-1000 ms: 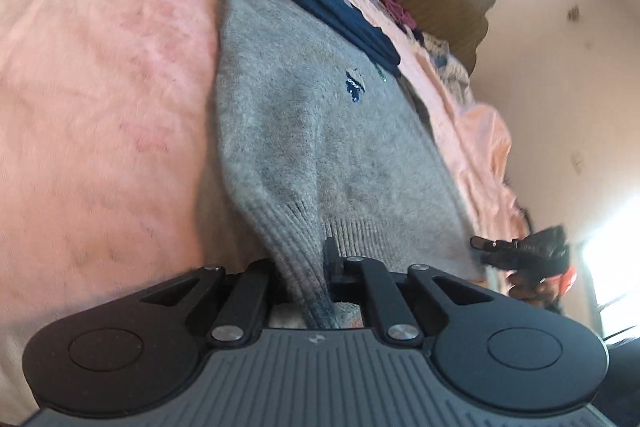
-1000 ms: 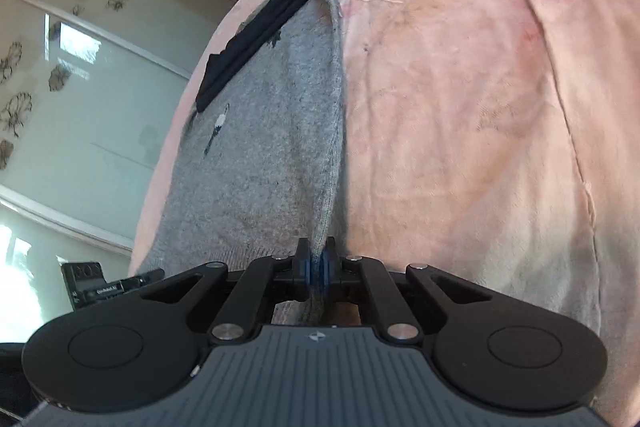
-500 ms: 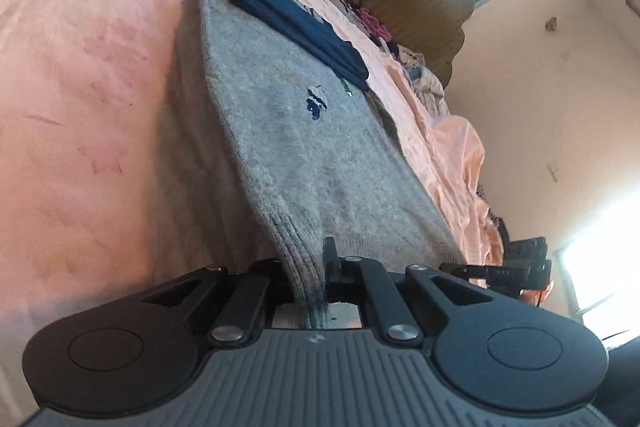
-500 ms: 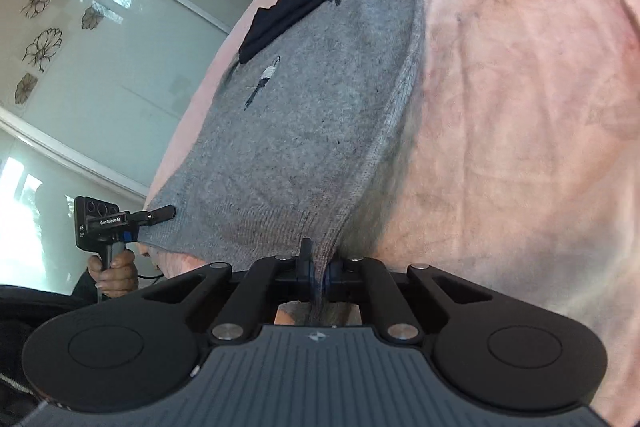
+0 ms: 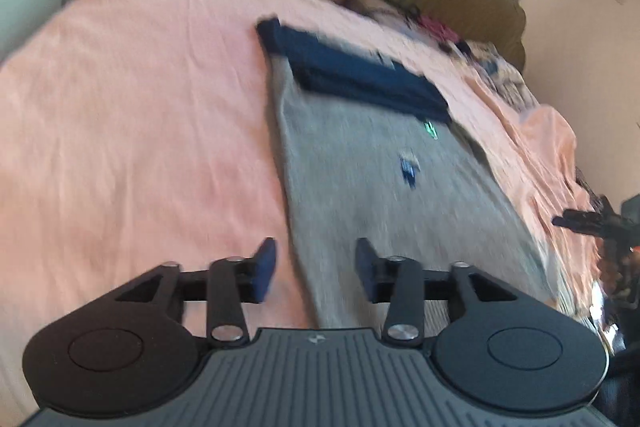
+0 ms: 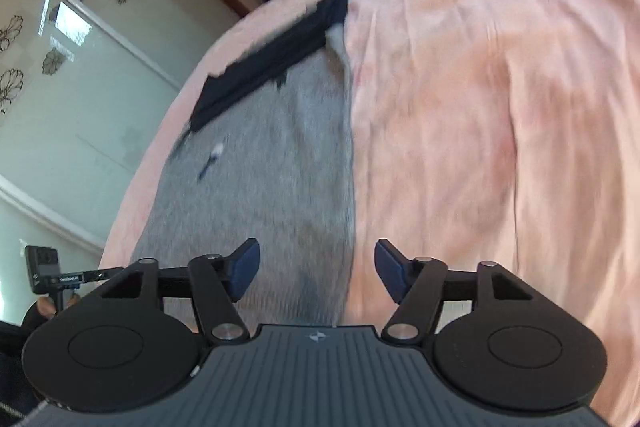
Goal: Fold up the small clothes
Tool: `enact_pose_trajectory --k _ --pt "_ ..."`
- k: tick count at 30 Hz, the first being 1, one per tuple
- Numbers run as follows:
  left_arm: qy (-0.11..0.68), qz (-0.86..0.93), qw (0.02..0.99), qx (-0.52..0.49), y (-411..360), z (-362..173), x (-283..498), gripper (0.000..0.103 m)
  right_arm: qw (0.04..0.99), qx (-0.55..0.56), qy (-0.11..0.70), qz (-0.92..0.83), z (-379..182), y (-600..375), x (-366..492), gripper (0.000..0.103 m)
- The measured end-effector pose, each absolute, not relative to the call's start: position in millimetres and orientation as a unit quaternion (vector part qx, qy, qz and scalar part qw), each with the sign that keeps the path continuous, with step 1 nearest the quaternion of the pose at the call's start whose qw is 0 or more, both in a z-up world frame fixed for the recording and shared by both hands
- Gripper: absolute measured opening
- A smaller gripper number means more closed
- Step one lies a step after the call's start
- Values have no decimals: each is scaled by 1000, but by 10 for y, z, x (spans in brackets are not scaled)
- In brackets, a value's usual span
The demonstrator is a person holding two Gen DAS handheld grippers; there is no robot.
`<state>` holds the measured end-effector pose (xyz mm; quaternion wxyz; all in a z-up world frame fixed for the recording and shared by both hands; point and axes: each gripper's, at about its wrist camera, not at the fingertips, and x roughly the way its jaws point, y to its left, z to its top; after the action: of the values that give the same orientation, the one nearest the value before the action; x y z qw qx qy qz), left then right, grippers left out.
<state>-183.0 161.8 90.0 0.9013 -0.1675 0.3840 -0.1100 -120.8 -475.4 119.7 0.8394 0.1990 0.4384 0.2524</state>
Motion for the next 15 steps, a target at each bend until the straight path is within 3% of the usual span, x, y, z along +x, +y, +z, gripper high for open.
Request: enact_pose_trajectory --k 2,5,10,12,15 --pt "320 -63 930 -168 1388 996 -1563 94 863 175 403 249 1331 -4541 -952 73" --pt "292 -43 942 -159 923 910 -1055 93 887 152 362 245 1333 -4115 -459 91" --pt "315 -36 941 -120 382 510 -396 93 898 139 362 208 878 -3325 501 86" --pt "355 4 931 -81 357 277 -268 93 899 117 378 191 692 -3152 664 86" --pt "339 14 940 -20 441 144 -403 96 907 74 365 197 491 -3199 621 88"
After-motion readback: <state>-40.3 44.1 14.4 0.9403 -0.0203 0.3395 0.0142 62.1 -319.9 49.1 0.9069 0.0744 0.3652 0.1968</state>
